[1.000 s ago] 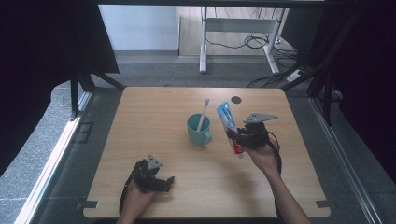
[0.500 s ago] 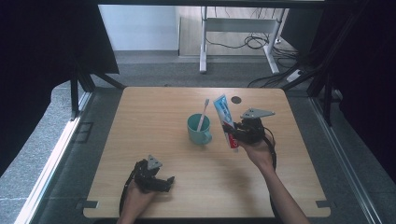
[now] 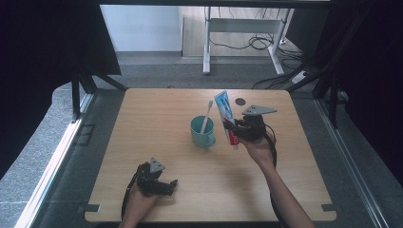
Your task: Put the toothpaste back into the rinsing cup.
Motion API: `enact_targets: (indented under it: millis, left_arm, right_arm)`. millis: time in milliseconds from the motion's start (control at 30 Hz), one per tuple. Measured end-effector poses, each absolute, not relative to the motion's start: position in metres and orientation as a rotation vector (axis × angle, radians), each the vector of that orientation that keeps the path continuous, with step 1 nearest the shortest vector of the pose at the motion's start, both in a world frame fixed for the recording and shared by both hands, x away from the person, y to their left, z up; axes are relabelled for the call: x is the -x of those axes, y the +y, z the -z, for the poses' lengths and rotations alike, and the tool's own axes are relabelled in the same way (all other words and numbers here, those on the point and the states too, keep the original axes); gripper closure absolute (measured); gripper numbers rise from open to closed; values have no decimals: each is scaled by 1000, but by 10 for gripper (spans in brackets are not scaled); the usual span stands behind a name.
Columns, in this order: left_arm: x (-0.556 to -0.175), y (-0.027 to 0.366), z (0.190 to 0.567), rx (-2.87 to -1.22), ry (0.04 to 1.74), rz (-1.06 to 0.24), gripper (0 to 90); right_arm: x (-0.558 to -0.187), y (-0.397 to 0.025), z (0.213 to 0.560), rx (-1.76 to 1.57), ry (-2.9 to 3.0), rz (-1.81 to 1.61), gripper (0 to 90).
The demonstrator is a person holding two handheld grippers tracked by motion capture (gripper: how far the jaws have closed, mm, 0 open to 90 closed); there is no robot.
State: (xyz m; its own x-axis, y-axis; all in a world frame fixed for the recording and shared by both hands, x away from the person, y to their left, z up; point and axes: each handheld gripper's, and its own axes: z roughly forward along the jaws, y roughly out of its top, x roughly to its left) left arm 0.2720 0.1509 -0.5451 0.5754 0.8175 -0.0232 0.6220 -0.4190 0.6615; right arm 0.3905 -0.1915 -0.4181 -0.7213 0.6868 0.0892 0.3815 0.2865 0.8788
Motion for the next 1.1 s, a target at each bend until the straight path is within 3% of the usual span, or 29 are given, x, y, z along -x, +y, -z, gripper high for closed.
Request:
enact_targets:
  millis: [1100]
  left_arm:
    - [-272,151,545,-2180,1139,-403,1]
  right_arm:
    - [-421,-156,404,-936,2216,-1510,729]
